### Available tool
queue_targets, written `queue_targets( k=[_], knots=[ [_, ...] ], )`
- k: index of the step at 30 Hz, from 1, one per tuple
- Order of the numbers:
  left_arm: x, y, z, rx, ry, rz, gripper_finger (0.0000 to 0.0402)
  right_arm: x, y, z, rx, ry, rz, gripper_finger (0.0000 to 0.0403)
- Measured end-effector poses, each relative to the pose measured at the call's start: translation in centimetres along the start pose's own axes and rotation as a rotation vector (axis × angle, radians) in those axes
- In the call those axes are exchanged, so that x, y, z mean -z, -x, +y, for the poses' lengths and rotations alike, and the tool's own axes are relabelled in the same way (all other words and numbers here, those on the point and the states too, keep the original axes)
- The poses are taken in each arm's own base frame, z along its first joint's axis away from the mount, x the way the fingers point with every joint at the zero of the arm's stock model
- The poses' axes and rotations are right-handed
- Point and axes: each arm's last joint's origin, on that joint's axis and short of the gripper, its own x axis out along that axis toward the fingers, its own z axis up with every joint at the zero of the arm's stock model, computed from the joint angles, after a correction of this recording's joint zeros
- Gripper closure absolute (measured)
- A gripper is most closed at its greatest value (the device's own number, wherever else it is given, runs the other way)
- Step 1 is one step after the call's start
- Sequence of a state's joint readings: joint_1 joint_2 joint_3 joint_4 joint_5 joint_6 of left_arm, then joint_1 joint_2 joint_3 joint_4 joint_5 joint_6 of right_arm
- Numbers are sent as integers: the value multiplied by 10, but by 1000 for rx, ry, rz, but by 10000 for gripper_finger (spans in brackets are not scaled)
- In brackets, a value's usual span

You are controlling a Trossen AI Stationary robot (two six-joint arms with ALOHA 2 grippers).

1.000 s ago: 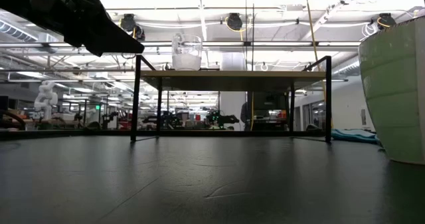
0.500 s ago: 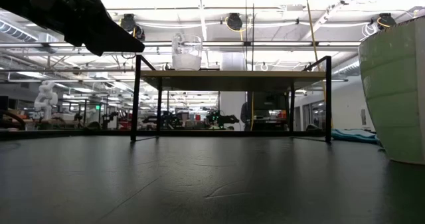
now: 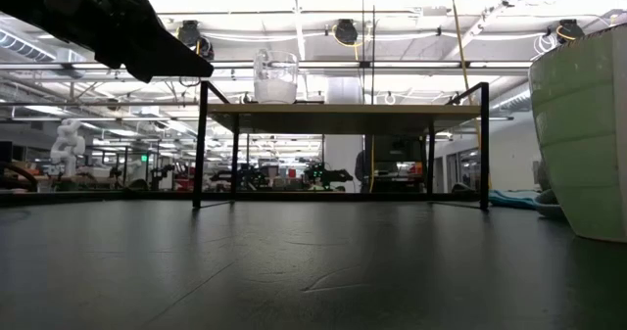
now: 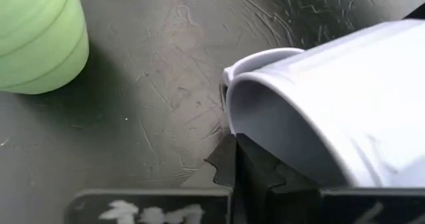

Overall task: Stack small to large cups/mugs on shelf
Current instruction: Put the gray mug on the shelf

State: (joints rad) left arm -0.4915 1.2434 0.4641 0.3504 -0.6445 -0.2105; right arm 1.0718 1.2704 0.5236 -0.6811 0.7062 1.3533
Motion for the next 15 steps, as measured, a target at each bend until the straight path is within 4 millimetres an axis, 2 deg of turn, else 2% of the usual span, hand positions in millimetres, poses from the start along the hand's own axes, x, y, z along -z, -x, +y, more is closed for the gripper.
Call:
queue_targets(
  k=[8,15],
  knots=[
    [0,0,0,0,-3,0,394,1,0,-7,62,2,0,403],
    [0,0,0,0,-6,0,394,-4,-1,-18,170,15,-110,403]
  ],
)
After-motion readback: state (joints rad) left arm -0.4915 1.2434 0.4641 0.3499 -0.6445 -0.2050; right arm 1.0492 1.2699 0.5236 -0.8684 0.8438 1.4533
